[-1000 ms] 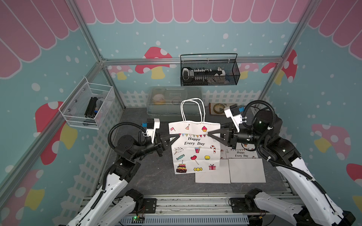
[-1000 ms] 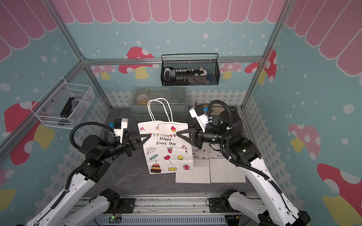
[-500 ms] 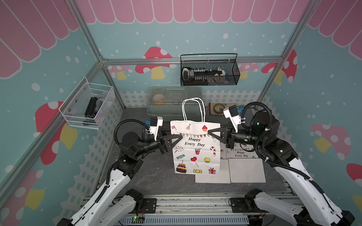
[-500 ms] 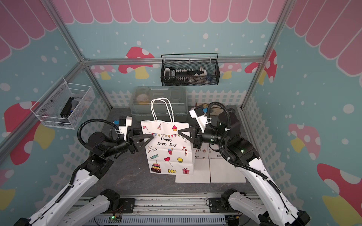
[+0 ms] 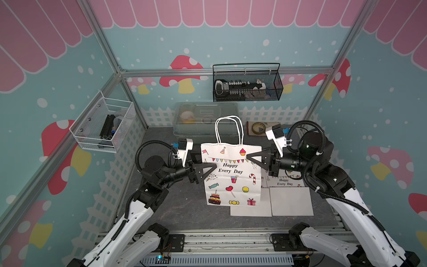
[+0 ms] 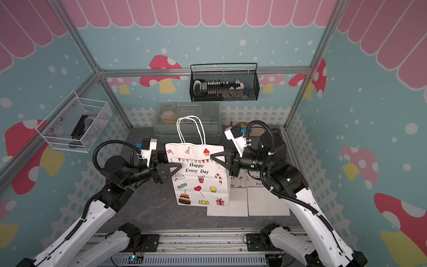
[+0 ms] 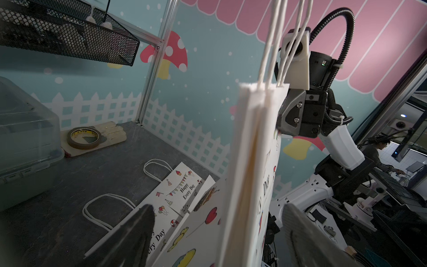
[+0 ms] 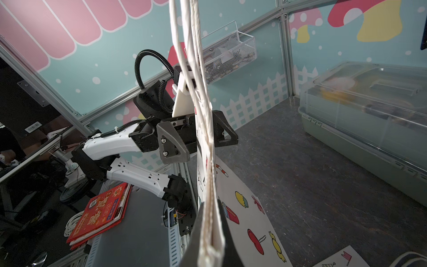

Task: Put away the paper bag
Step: Press the paper bag.

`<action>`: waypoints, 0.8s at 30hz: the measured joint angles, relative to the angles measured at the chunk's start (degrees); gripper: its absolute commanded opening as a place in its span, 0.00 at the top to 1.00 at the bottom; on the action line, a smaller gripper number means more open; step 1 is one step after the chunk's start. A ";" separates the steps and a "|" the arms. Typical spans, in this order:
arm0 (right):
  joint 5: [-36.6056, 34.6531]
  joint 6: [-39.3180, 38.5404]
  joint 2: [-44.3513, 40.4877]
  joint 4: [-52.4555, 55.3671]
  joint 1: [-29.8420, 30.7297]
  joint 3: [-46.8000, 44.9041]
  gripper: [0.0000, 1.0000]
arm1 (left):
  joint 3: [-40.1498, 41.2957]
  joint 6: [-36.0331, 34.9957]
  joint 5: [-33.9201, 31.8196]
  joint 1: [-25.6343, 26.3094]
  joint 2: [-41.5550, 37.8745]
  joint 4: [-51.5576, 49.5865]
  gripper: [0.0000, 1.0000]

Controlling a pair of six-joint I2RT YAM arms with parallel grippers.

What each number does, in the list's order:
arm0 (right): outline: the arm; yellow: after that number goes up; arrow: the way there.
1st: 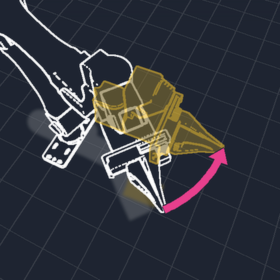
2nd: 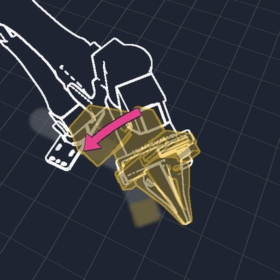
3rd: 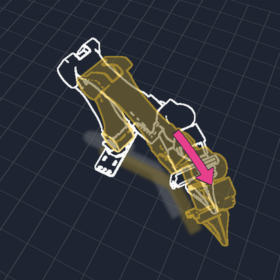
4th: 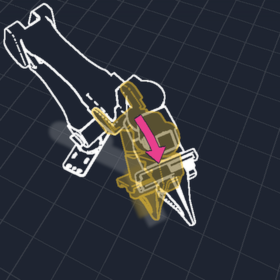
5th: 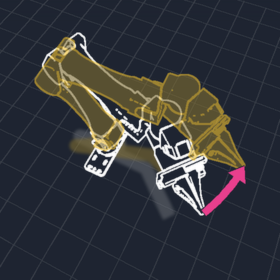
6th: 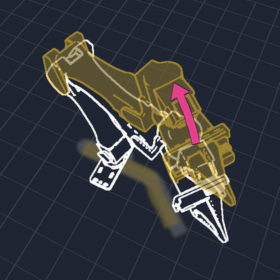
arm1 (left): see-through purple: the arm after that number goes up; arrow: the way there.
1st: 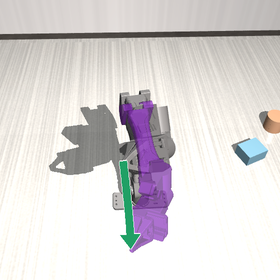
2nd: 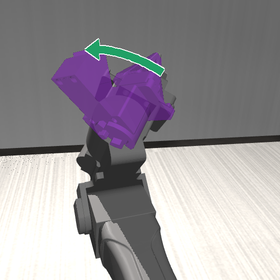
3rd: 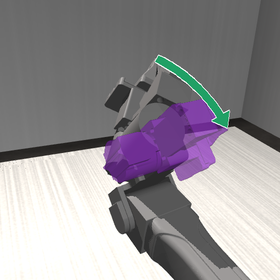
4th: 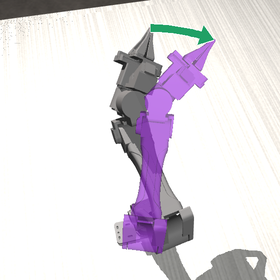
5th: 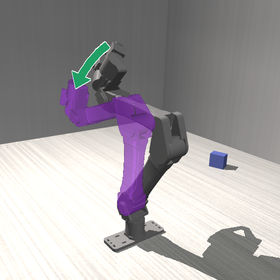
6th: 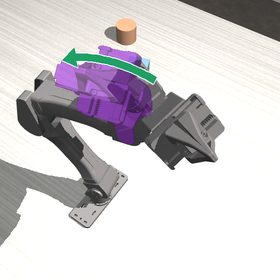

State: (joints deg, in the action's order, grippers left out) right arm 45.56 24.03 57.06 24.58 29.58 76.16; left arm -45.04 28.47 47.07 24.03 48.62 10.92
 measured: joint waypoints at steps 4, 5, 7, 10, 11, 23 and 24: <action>2.01 0.02 0.31 0.33 -0.57 0.20 1.00 | 0.00 -0.04 1.73 0.28 -0.09 0.11 0.24; 2.40 0.04 0.31 0.39 -0.66 0.20 1.00 | 0.00 -0.13 2.19 0.46 -0.07 0.13 0.27; 3.23 0.04 0.28 0.52 -0.70 0.20 1.00 | 0.00 -0.39 3.37 0.87 -0.07 0.24 0.33; 3.91 0.17 0.28 0.66 -1.05 0.22 1.00 | 0.00 -0.44 5.05 1.31 -0.07 0.44 0.33; 4.00 0.20 0.28 0.66 -1.22 0.22 1.00 | 0.00 -0.46 5.42 1.38 -0.07 0.44 0.33; 5.33 2.01 0.26 -0.20 -1.86 0.52 1.00 | 0.02 -1.73 6.49 1.62 -0.48 0.96 0.85; 5.46 2.21 0.24 -0.59 -1.86 0.52 1.00 | 0.02 -1.75 6.51 1.62 -0.66 1.11 0.88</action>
State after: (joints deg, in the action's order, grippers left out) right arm 51.03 26.24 57.30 23.99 27.73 76.69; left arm -45.01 26.72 53.58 25.65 47.97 12.03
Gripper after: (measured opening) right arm 0.048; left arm 0.165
